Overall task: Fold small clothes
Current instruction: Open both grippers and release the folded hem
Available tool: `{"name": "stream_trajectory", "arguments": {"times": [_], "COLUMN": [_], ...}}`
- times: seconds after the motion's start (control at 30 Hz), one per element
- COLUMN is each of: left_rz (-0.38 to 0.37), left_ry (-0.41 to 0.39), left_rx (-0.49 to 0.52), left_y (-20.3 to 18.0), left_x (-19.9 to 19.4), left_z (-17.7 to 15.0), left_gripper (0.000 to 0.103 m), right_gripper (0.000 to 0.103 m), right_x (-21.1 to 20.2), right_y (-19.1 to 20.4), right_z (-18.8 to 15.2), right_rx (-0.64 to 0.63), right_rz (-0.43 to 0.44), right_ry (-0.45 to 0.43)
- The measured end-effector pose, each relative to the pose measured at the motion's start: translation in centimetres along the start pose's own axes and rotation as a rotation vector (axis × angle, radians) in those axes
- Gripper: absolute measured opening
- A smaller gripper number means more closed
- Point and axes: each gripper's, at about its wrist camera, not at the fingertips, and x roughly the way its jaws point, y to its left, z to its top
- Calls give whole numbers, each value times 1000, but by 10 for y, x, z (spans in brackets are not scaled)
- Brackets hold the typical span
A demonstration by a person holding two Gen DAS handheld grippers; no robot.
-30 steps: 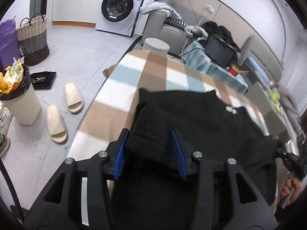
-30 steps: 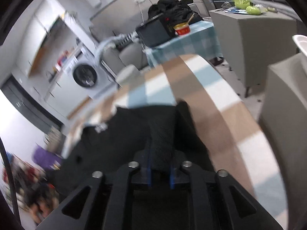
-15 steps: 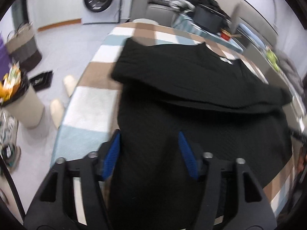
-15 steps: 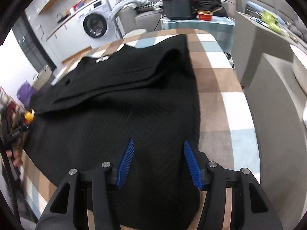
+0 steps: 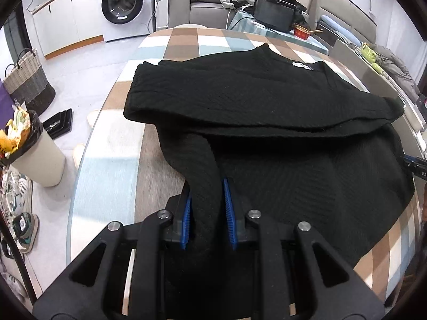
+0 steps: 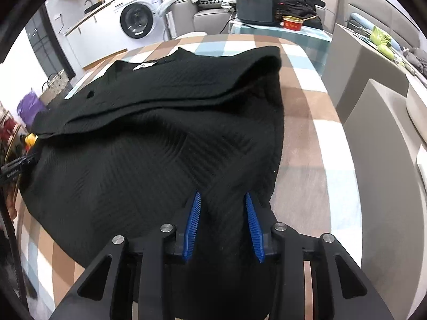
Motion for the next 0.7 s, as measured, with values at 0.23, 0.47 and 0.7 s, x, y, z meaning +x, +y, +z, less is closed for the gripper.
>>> {"name": "stream_trajectory", "arguments": {"times": [0.23,0.47,0.7], "left_rz": [-46,-56,-57], "left_ry": [-8,-123,-162], "left_rx": [-79,-136,-234], "left_y": [21,35,51], "left_x": [-21,-48,-44], "left_z": [-18,2,39], "left_gripper": [40,68,75], "right_gripper": [38,54,59], "right_x": [-20,-54,-39], "right_y": [-9,-33,-38], "right_z": [-13,19,44], "right_rx": [82,214,271], "right_rz": [40,70,147], "right_ry": [-31,-256,-237]}}
